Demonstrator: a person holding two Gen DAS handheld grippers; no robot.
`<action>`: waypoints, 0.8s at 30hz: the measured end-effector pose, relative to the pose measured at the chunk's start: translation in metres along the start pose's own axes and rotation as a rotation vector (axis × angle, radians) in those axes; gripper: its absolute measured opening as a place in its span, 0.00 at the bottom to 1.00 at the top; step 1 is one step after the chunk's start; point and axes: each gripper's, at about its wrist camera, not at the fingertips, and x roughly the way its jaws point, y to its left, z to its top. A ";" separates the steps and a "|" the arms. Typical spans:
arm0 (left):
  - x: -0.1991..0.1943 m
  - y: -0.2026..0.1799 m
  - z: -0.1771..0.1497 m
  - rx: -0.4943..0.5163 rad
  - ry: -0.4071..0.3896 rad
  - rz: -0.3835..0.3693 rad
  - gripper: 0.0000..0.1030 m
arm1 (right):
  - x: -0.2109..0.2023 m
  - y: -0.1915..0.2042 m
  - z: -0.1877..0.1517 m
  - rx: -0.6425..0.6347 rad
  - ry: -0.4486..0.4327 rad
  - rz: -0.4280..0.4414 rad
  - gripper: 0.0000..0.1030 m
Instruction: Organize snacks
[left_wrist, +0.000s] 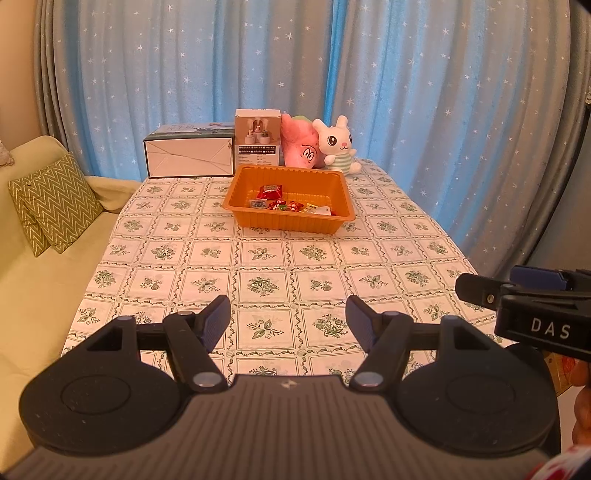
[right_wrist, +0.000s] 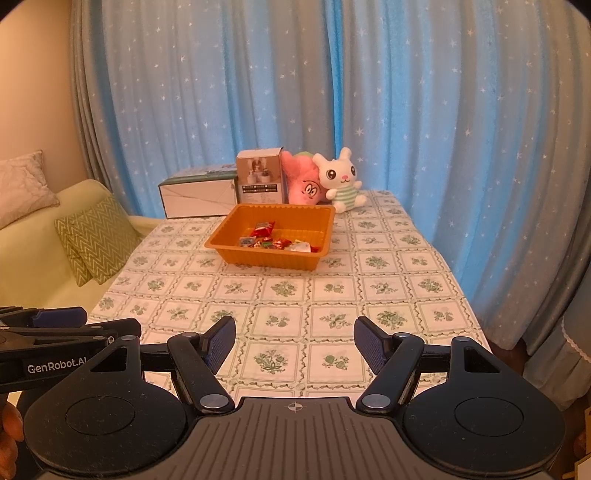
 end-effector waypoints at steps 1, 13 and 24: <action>0.000 0.000 0.000 0.001 0.000 -0.001 0.65 | 0.000 -0.001 0.000 0.000 0.000 0.001 0.69; 0.001 -0.001 0.000 0.001 0.002 0.000 0.65 | -0.001 -0.002 0.001 0.002 0.001 0.001 0.69; 0.002 -0.002 -0.002 0.001 0.004 -0.001 0.65 | -0.001 -0.002 0.001 0.002 0.001 0.001 0.69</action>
